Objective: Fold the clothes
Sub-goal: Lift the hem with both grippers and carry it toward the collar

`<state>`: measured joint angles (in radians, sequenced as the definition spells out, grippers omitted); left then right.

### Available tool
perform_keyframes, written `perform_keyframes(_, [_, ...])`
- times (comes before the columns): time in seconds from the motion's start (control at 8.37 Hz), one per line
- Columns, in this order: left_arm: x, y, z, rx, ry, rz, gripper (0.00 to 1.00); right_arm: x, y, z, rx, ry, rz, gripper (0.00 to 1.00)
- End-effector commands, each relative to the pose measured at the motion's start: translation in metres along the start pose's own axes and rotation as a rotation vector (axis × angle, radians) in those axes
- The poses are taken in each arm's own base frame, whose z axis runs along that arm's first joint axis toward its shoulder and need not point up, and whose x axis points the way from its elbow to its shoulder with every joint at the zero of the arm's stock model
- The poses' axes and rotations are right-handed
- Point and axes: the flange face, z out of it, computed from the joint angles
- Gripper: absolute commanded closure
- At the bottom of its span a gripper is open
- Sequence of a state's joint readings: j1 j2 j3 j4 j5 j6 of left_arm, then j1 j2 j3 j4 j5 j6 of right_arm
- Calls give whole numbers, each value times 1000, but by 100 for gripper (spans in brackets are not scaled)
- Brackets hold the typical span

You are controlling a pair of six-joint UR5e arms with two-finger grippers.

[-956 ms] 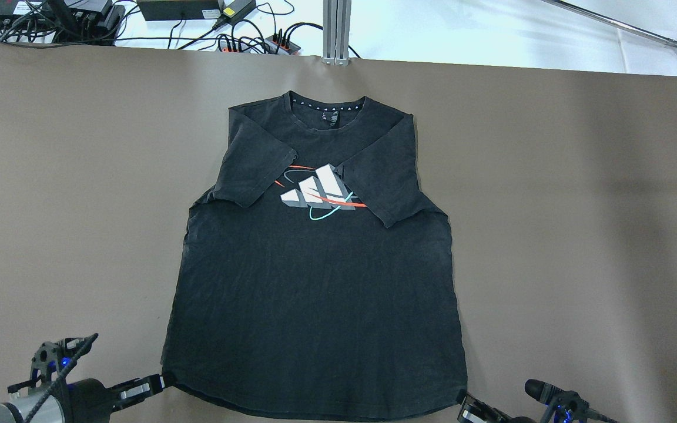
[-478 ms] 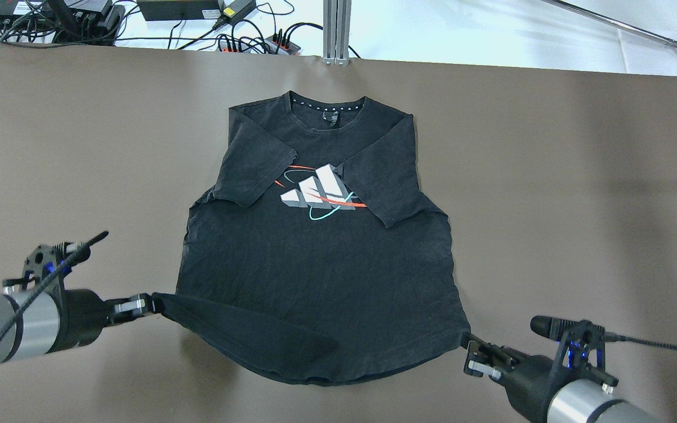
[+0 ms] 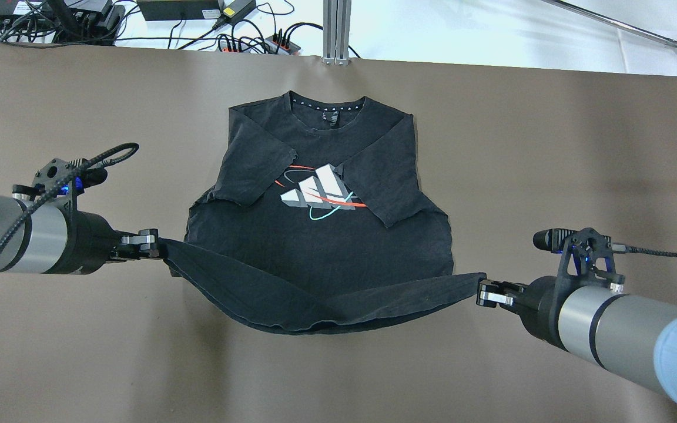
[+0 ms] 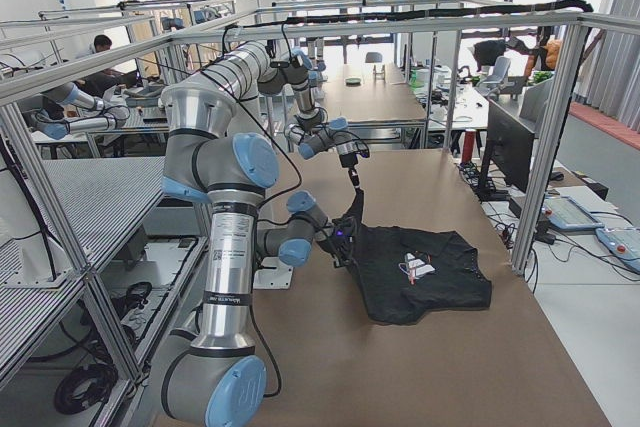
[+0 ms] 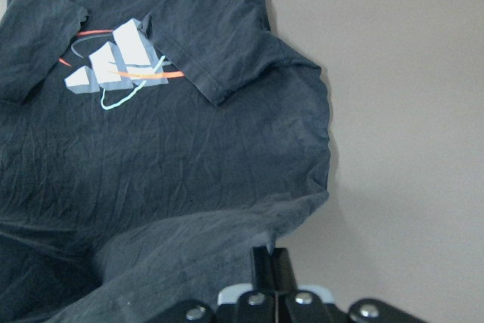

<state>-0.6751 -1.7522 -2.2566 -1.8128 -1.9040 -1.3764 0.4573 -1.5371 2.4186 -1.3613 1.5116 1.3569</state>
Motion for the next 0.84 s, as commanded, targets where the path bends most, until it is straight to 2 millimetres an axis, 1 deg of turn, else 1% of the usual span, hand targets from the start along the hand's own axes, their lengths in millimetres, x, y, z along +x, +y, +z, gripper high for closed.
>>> perform_keyframes(0.0, [-3,26,-30,-270,48,23,100,-3,36,-4,-353,-29,-12,100])
perform_keyframes(0.12, [2,56,-39,-390,84,51,100,-5,75,-15,-513,-50,-47,100])
perform_keyframes(0.24, [5,97,-46,-478,98,96,100,-8,106,-34,-593,-70,-91,100])
perform_keyframes(0.36, [5,121,-57,-526,108,124,100,-2,124,-62,-653,-81,-126,100])
perform_keyframes(0.48, [4,130,-63,-548,114,135,100,-2,136,-73,-693,-91,-148,100])
perform_keyframes(0.6, [4,134,-64,-556,115,139,100,-4,144,-75,-713,-93,-160,100])
perform_keyframes(0.72, [5,134,-66,-555,118,140,100,-5,143,-76,-711,-96,-159,100])
